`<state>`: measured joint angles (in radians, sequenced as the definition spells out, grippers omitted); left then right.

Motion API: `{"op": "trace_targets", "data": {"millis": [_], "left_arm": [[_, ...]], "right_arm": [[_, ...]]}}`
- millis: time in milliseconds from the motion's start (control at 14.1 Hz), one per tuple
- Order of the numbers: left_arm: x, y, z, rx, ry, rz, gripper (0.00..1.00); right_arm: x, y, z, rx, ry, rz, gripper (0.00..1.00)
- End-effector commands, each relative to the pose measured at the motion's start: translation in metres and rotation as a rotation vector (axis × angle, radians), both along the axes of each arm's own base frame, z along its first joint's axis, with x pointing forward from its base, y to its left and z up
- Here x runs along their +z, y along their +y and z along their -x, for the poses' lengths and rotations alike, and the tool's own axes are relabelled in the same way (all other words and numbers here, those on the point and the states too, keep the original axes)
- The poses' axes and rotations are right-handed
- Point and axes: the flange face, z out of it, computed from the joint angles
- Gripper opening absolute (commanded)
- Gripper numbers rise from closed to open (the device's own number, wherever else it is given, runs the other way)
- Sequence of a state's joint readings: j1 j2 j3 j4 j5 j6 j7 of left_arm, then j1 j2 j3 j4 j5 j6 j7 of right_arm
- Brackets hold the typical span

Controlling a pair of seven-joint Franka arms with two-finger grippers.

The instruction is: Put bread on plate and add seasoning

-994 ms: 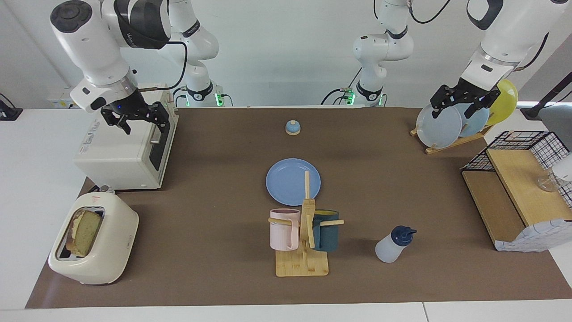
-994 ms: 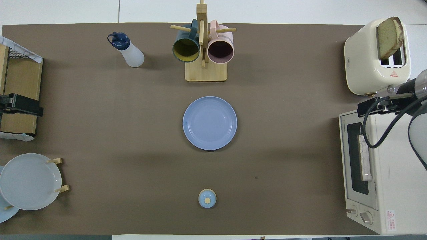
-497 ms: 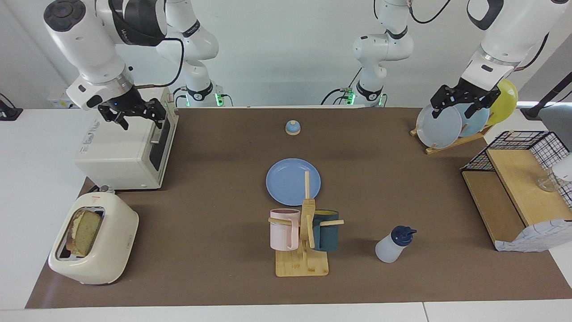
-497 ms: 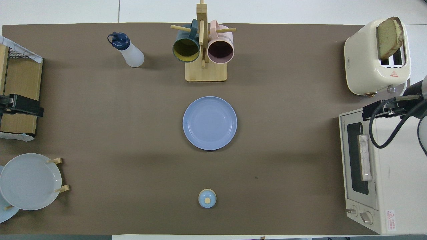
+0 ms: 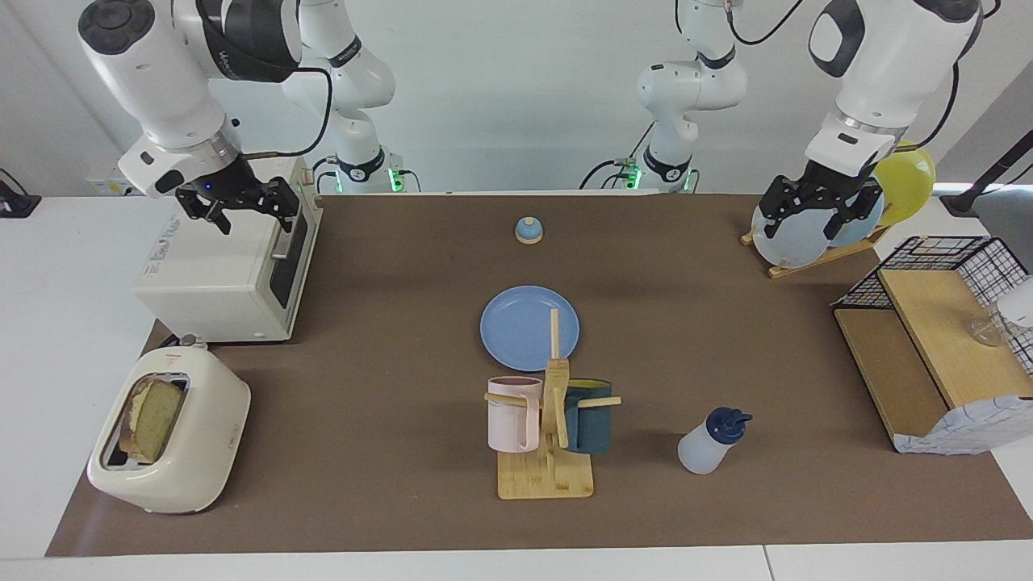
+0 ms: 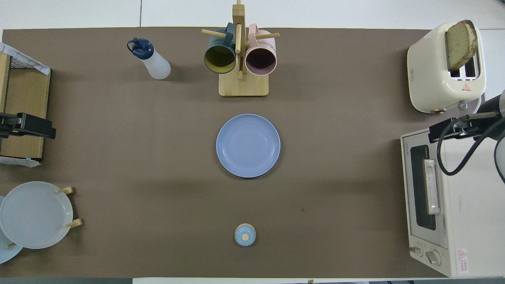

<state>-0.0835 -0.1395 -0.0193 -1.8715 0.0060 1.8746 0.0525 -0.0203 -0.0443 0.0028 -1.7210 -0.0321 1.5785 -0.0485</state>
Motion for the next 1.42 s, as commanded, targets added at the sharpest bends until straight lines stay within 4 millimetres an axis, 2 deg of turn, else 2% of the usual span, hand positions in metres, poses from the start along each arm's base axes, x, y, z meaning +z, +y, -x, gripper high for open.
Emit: {"op": "trace_targets", "data": {"millis": [0, 71, 213, 284, 426, 568, 639, 710, 781, 923, 1065, 1348], "left_arm": [[-0.016, -0.025, 0.022, -0.052, -0.069, 0.016, 1.00], [-0.025, -0.033, 0.022, -0.066, -0.081, 0.019, 1.00], [-0.053, -0.061, 0.026, -0.111, -0.122, 0.030, 1.00], [-0.071, -0.067, 0.027, -0.107, -0.158, 0.041, 1.00], [-0.102, -0.083, 0.034, -0.110, -0.213, 0.063, 1.00], [-0.144, -0.091, 0.034, -0.102, -0.298, 0.091, 1.00], [-0.167, -0.100, 0.034, -0.110, -0.345, 0.109, 1.00], [-0.188, -0.102, 0.031, -0.115, -0.391, 0.121, 1.00], [-0.207, -0.104, 0.028, -0.115, -0.427, 0.132, 1.00], [-0.226, -0.106, 0.022, -0.113, -0.465, 0.143, 1.00], [-0.243, -0.106, 0.017, -0.107, -0.513, 0.157, 1.00], [-0.301, -0.119, 0.010, -0.029, -0.617, 0.202, 1.00]], "right_arm": [[0.006, -0.001, -0.007, 0.036, -0.032, 0.016, 1.00], [0.008, 0.000, -0.011, 0.039, -0.058, 0.020, 1.00], [0.006, -0.004, -0.021, 0.047, -0.113, 0.049, 1.00], [0.000, -0.012, -0.028, 0.037, -0.128, 0.051, 1.00], [-0.001, -0.019, -0.045, 0.070, -0.186, 0.073, 1.00], [-0.011, -0.027, -0.066, 0.095, -0.255, 0.100, 1.00], [-0.020, -0.045, -0.078, 0.091, -0.301, 0.104, 1.00], [-0.023, -0.062, -0.086, 0.097, -0.358, 0.114, 1.00], [-0.027, -0.070, -0.097, 0.099, -0.426, 0.119, 1.00], [-0.032, -0.097, -0.105, 0.062, -0.544, 0.138, 1.00], [-0.045, -0.102, -0.113, 0.034, -0.600, 0.138, 1.00], [-0.071, -0.109, -0.129, -0.026, -0.640, 0.079, 1.00]]}}
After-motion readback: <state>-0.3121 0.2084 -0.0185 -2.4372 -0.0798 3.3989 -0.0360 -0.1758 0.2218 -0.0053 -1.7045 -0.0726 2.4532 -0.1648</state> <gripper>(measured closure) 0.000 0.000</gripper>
